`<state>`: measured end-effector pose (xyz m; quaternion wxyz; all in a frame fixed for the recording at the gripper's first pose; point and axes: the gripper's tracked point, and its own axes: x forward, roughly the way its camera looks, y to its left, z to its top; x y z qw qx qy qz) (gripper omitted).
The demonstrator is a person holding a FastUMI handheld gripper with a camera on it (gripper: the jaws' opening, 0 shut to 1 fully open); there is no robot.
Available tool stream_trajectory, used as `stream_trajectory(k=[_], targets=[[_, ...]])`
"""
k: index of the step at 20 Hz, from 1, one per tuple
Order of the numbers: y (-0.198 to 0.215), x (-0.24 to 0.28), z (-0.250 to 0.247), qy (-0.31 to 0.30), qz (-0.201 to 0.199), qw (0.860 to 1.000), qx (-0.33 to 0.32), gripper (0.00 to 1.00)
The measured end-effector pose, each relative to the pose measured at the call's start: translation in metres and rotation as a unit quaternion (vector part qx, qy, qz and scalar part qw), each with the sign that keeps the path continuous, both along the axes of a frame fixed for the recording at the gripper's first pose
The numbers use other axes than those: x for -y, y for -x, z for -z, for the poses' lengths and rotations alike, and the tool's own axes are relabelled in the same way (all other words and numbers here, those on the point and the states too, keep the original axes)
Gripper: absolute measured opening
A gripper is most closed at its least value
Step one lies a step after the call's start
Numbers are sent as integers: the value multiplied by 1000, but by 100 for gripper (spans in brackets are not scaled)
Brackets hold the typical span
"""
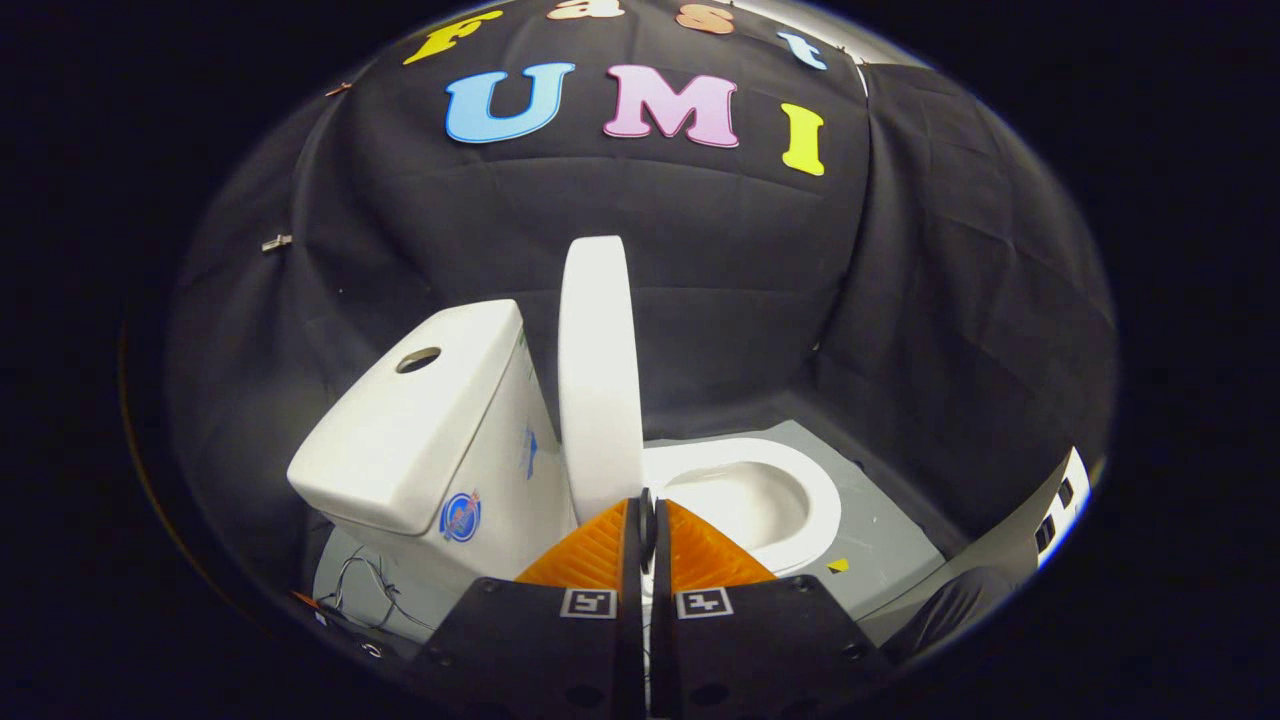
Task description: Open the toilet lid.
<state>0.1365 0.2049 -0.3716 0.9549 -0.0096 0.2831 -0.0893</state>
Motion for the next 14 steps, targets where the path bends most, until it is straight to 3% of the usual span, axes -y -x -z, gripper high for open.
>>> stream_trajectory(k=[14], targets=[[-2,-61,12,41,-45,998,10,8]])
